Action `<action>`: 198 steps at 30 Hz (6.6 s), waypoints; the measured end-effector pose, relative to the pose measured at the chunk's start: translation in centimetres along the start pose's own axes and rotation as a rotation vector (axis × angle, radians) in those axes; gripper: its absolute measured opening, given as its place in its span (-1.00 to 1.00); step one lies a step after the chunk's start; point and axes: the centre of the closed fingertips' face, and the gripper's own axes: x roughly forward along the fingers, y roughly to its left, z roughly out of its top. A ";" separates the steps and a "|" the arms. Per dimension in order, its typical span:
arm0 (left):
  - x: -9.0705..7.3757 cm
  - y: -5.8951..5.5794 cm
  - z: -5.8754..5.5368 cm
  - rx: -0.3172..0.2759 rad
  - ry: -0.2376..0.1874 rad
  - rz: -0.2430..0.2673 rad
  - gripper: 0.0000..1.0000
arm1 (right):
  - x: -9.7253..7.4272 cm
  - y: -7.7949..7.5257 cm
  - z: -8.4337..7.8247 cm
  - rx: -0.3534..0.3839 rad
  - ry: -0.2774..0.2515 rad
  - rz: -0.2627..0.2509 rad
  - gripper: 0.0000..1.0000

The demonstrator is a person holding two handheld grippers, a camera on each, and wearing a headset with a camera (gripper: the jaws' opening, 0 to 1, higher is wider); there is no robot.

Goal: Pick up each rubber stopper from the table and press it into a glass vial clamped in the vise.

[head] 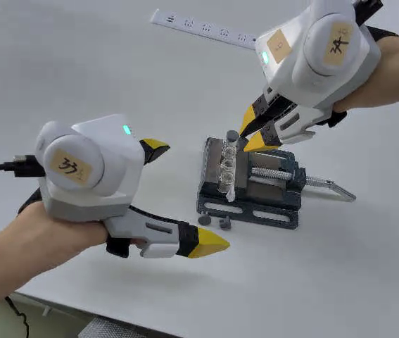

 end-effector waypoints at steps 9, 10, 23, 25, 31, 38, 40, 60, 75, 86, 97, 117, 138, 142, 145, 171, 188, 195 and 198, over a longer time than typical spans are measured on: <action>-0.6 0.7 -0.3 -0.007 0.007 0.019 0.98 | 0.6 -0.7 0.2 -0.033 0.011 0.003 -0.90; -0.7 0.7 -0.3 -0.009 0.009 0.020 0.98 | 0.7 -0.8 0.2 -0.038 0.012 0.002 -0.90; -1.2 1.2 -0.6 -0.017 0.009 0.034 0.98 | 1.1 -0.9 -0.1 -0.067 0.032 0.020 -0.90; -1.2 1.3 -0.7 -0.021 0.009 0.035 0.98 | 1.2 -0.8 0.0 -0.066 0.032 0.026 -0.90; -1.4 1.1 -0.7 -0.027 0.007 0.038 0.98 | 1.4 -0.8 -0.2 -0.080 0.046 0.030 -0.90; -1.4 1.1 -1.0 -0.037 0.009 0.038 0.98 | 1.5 -0.9 -0.3 -0.087 0.058 0.040 -0.90; -1.5 1.0 -1.0 -0.040 0.009 0.038 0.98 | 1.6 -0.9 -0.2 -0.084 0.054 0.041 -0.90; -1.5 1.1 -1.3 -0.058 0.003 0.045 0.98 | 2.0 -1.0 -0.2 0.003 0.099 0.067 -0.92; -1.5 1.1 -1.3 -0.063 0.001 0.047 0.98 | 1.9 -0.6 -0.2 0.075 0.140 0.058 -0.91; -1.4 1.0 -1.5 -0.065 0.003 0.041 0.96 | 2.0 -0.8 -0.3 0.017 0.146 0.057 -0.87; -1.4 0.9 -1.5 -0.065 0.005 0.038 0.95 | 2.0 -0.9 -0.3 -0.011 0.141 0.051 -0.85; -1.2 1.0 -1.3 -0.065 0.000 0.039 0.95 | 0.4 -0.8 0.1 0.068 0.068 0.099 -0.77; -1.5 1.5 -1.6 -0.070 0.002 0.048 0.95 | 1.0 -0.7 0.1 0.077 0.065 0.125 -0.95; -1.5 1.4 -1.7 -0.072 0.005 0.047 0.95 | 1.0 -0.5 0.1 0.072 0.066 0.128 -0.96; -1.5 1.5 -1.7 -0.075 0.005 0.048 0.94 | 1.1 -0.5 0.1 0.070 0.069 0.128 -0.97; -1.2 1.3 -2.3 -0.085 0.013 0.036 0.92 | 1.5 -0.6 -0.2 0.084 0.103 0.162 -0.98; -1.3 1.5 -2.3 -0.093 0.014 0.036 0.91 | 1.6 -0.6 -0.2 0.084 0.118 0.152 -1.00; -1.1 1.7 -2.4 -0.101 0.013 0.039 0.90 | 1.7 -0.6 -0.2 0.120 0.113 0.156 -1.00; -0.9 1.8 -2.2 -0.102 0.008 0.038 0.90 | 1.7 -0.5 -0.2 0.129 0.122 0.164 -1.00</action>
